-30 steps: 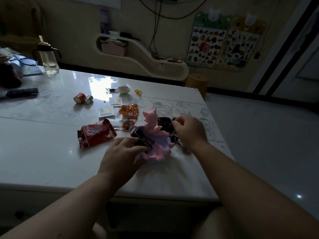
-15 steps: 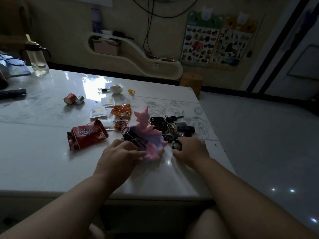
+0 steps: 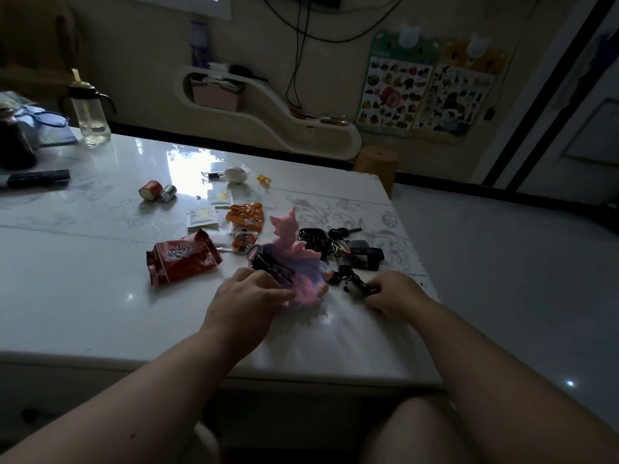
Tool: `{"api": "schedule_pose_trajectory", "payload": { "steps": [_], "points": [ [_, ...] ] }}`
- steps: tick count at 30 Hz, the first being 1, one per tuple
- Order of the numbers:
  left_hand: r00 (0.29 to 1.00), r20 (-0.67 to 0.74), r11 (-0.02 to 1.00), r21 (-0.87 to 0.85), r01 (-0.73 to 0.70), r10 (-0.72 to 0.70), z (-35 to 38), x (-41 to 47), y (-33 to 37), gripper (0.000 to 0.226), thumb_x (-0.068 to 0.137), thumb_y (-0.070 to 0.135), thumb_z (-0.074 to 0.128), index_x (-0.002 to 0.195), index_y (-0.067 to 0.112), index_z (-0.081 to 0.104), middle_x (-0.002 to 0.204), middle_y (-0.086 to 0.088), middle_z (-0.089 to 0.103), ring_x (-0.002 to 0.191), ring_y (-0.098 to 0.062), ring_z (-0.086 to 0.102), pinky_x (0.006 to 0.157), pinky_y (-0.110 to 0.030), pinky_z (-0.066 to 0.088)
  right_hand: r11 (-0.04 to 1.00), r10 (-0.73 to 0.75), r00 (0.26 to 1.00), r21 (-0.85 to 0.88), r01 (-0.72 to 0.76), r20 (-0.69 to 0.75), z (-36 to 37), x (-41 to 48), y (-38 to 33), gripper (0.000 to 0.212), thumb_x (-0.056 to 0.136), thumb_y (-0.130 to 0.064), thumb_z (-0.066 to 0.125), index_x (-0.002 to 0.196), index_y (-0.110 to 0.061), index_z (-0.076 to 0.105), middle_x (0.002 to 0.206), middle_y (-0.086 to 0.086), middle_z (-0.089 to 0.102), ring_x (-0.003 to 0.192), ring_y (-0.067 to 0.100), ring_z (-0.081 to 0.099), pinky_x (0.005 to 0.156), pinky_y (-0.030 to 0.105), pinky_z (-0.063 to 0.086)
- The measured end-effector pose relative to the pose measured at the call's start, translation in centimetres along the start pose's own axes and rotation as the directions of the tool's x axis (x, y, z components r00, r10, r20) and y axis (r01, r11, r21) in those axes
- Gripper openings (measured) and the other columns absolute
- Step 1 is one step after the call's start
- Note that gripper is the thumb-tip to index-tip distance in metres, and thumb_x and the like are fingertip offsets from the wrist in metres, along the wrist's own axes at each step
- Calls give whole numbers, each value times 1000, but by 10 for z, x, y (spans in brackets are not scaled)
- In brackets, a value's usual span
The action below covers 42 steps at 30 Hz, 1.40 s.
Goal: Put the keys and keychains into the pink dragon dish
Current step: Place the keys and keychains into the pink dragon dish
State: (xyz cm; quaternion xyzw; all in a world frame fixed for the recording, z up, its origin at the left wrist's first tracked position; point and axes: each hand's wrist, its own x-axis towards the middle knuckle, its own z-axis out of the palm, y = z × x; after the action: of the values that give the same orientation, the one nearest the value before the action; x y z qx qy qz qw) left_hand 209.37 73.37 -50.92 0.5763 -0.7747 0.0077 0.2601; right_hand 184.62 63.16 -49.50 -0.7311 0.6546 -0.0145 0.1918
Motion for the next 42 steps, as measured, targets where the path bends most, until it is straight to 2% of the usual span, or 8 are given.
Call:
{"api": "schedule_pose_trajectory", "payload": {
  "steps": [4,6,9,11,15,20,25,42],
  "points": [
    [1000,4,1000,0,5,-5,-2,-2,-1,26,78,18,69,99,32,72,100,-5,68,95,-34,57,73,-40,48,997,-70,976,25,76,-206,-15,-11,-5,21,84,-17,54,92,-14,73,88,11,71,75,23,56,56,25,34],
    [999,-24,999,23,25,-24,-2,-3,-2,28,78,24,69,105,32,70,115,-10,64,103,-38,54,80,-44,48,990,-106,930,55,133,-352,-30,-18,-13,19,83,-20,57,90,-16,74,80,8,71,69,21,56,53,23,34],
    [985,-14,985,13,174,-174,3,-2,-7,60,78,48,62,133,30,46,145,-14,38,129,-37,35,100,-46,36,973,-136,876,105,206,-463,-56,-25,-31,13,79,-24,63,84,-20,74,71,1,66,58,10,52,48,17,30],
    [963,4,961,-64,268,-268,7,-3,-10,88,73,59,60,144,21,26,151,-12,27,136,-30,25,107,-43,28,953,-165,856,144,266,-491,-70,-29,-43,8,78,-24,65,79,-21,72,68,-1,67,57,6,55,48,19,34],
    [927,20,888,-282,364,-374,12,-1,-16,100,63,61,69,141,15,25,144,-11,39,130,-25,35,99,-32,30,920,-210,824,179,348,-526,-84,-35,-66,4,78,-23,67,75,-22,68,72,1,69,66,15,65,57,29,53],
    [906,105,846,-328,421,-410,14,2,-25,83,59,60,71,129,27,41,127,-4,55,99,-10,44,77,-26,34,907,-265,845,178,382,-463,-87,-31,-84,7,77,-24,69,71,-24,66,70,-1,67,66,14,66,58,30,54],
    [897,121,840,-317,441,-425,18,4,-30,85,60,58,73,132,27,40,127,-3,55,109,-19,51,77,-28,37,919,-337,838,45,392,-428,-75,-19,-105,8,77,-25,68,79,-17,70,73,-1,65,69,13,62,53,20,46],
    [902,88,843,-326,427,-422,23,4,-34,87,59,59,70,132,27,38,131,-4,52,112,-19,49,81,-28,37,901,-365,799,33,432,-477,-97,-23,-122,9,76,-26,72,71,-20,67,66,-8,61,63,9,61,54,24,50]
  ]
}}
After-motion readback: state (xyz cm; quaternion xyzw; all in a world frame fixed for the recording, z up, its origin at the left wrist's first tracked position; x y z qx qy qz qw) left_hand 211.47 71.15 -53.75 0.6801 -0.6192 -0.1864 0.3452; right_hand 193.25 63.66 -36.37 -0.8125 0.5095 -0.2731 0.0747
